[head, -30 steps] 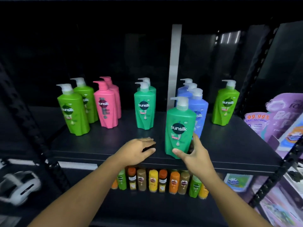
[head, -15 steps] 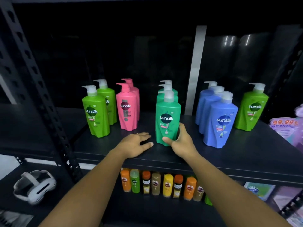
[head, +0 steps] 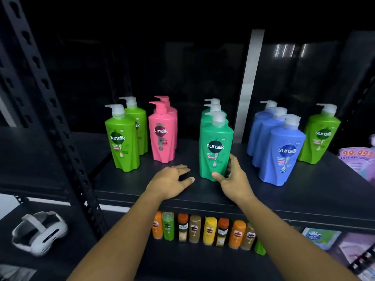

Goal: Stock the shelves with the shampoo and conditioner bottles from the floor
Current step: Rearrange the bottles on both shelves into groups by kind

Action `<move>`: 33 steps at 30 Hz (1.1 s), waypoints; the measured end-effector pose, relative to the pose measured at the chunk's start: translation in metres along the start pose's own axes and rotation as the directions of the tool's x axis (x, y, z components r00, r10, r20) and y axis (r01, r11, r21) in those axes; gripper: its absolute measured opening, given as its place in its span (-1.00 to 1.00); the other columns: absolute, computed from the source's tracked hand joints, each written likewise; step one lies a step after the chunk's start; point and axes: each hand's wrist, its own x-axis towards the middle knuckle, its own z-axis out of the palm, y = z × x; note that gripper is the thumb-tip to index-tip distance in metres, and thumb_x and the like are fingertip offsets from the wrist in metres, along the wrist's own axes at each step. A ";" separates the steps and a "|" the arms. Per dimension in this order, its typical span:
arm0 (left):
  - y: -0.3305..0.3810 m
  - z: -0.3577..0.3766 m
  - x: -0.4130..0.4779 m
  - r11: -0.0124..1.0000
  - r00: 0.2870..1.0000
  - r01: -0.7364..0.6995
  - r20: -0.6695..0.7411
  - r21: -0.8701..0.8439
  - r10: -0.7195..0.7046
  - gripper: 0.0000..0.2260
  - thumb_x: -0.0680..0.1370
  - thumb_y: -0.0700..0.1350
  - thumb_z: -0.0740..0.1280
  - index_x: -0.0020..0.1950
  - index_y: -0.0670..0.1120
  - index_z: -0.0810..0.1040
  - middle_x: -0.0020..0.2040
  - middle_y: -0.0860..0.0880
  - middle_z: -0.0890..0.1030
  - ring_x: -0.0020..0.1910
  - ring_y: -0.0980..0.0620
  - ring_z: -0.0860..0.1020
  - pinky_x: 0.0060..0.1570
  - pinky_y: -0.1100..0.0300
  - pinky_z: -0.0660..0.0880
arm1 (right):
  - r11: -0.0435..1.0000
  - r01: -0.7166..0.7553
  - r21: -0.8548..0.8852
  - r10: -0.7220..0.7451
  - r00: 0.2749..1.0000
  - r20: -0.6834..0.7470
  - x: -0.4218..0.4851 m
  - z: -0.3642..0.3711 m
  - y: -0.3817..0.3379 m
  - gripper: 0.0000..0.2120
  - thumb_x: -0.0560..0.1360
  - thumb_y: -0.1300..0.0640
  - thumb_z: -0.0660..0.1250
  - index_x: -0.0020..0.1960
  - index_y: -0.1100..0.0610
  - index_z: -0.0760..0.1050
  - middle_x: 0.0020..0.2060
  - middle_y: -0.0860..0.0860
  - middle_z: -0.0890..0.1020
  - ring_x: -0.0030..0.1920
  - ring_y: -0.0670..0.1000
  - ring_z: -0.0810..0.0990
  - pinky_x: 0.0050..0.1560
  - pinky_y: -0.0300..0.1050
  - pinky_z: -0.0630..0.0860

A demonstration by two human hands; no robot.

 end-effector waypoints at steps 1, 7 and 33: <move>0.000 0.000 0.000 1.000 1.000 -0.004 -0.002 0.007 0.004 -0.45 0.60 0.30 0.23 0.54 0.12 0.41 0.58 0.15 0.31 0.57 0.15 0.23 0.55 0.13 0.17 | 1.000 -0.002 -0.004 0.002 1.000 -0.006 0.000 0.000 -0.001 -0.32 0.50 0.17 0.51 0.50 -0.06 0.26 0.17 -0.23 0.52 0.20 -0.19 0.48 0.16 -0.33 0.36; 0.000 0.001 -0.001 0.999 1.000 -0.005 -0.013 0.038 0.006 -0.46 0.62 0.29 0.20 0.55 0.11 0.39 0.58 0.15 0.30 0.57 0.12 0.23 0.56 0.07 0.19 | 0.999 0.013 -0.030 -0.014 0.999 -0.040 -0.002 0.000 -0.003 -0.35 0.47 0.10 0.55 0.47 -0.05 0.33 0.16 -0.22 0.56 0.22 -0.18 0.52 0.24 -0.25 0.44; -0.059 -0.053 -0.070 0.985 0.901 0.054 -0.433 0.162 0.021 -0.74 0.59 0.11 0.27 0.04 -0.02 0.65 0.00 0.03 0.68 -0.03 -0.07 0.64 -0.10 0.05 0.57 | 0.489 0.669 -0.560 -0.318 0.735 0.599 -0.017 0.017 -0.001 -0.47 0.68 -0.20 -0.01 0.57 -0.02 0.29 0.55 -0.08 0.33 0.55 -0.10 0.24 0.55 -0.15 0.19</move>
